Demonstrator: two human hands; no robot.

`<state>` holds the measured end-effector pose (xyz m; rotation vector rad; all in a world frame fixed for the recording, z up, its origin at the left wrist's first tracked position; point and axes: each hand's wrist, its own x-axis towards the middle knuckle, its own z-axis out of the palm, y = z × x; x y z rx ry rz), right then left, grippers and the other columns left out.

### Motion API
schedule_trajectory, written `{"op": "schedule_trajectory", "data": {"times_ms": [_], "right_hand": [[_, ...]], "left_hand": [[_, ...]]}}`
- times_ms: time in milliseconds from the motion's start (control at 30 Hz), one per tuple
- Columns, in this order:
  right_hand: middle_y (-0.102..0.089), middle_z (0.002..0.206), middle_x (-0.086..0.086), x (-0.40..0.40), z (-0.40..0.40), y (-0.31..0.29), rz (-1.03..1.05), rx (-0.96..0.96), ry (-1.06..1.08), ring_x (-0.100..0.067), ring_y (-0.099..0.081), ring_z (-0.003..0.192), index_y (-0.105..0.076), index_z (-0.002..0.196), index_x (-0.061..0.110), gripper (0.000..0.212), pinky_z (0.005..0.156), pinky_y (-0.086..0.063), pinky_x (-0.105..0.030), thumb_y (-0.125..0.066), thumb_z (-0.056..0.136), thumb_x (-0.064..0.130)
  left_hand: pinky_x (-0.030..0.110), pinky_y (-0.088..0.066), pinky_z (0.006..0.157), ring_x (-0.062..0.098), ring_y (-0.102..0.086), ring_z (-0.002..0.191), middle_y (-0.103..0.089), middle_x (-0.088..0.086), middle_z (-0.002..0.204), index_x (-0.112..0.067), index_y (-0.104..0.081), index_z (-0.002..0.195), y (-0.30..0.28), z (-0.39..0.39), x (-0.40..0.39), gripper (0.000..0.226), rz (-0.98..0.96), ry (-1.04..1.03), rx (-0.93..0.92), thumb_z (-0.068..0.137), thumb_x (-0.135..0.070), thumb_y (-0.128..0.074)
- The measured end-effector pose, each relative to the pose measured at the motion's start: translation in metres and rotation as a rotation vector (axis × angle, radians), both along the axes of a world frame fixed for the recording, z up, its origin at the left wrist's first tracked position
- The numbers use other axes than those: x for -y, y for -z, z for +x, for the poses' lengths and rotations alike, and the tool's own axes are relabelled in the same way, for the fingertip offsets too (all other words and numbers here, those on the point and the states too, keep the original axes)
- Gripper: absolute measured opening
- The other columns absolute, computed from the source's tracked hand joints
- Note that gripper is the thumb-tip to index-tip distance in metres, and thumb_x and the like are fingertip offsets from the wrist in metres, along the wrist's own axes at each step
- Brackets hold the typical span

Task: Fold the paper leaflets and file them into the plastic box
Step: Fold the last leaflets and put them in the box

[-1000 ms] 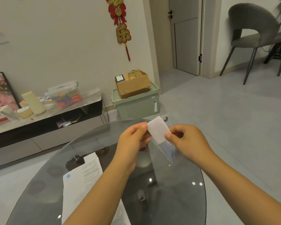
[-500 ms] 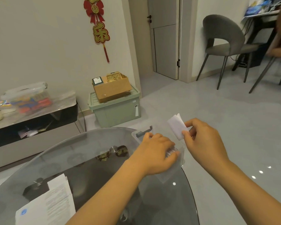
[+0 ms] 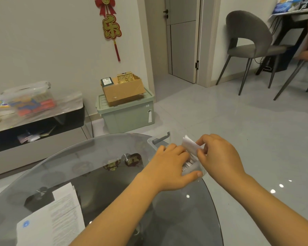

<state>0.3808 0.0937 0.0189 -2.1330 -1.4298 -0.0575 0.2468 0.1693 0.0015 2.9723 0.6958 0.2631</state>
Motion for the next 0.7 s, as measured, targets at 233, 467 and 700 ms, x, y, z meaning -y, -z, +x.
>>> {"op": "schedule_trajectory", "data": {"times_ms": [233, 467, 700], "right_hand": [[-0.048, 0.084, 0.002, -0.002, -0.007, 0.002, 0.013, 0.023, 0.027, -0.017, -0.045, 0.076, -0.059, 0.097, 0.011, 0.012, 0.060, -0.030, -0.026, -0.051, 0.088, 0.011], [-0.058, 0.099, -0.005, -0.007, -0.014, -0.002, -0.106, 0.083, 0.019, -0.022, -0.056, 0.085, -0.063, 0.100, 0.013, 0.015, 0.065, -0.041, -0.028, -0.053, 0.089, 0.014], [-0.062, 0.100, -0.003, -0.006, -0.015, -0.003, -0.075, 0.085, 0.010, -0.022, -0.058, 0.091, -0.060, 0.113, 0.022, 0.025, 0.067, -0.039, -0.027, -0.054, 0.089, 0.019]], "left_hand": [[0.027, -0.023, 0.077, 0.011, -0.034, 0.083, -0.053, -0.009, 0.085, -0.021, -0.056, 0.093, 0.001, -0.007, 0.003, 0.069, 0.017, -0.038, -0.020, 0.073, -0.073, -0.015], [0.027, -0.027, 0.080, 0.013, -0.037, 0.083, -0.055, -0.006, 0.085, -0.021, -0.050, 0.100, 0.005, -0.012, 0.008, 0.064, 0.027, -0.077, 0.004, 0.075, -0.072, -0.021], [0.029, -0.032, 0.093, 0.016, -0.043, 0.097, -0.057, -0.002, 0.109, -0.018, -0.037, 0.133, 0.003, -0.015, 0.015, 0.069, -0.075, -0.082, 0.096, 0.083, -0.065, -0.042]]}}
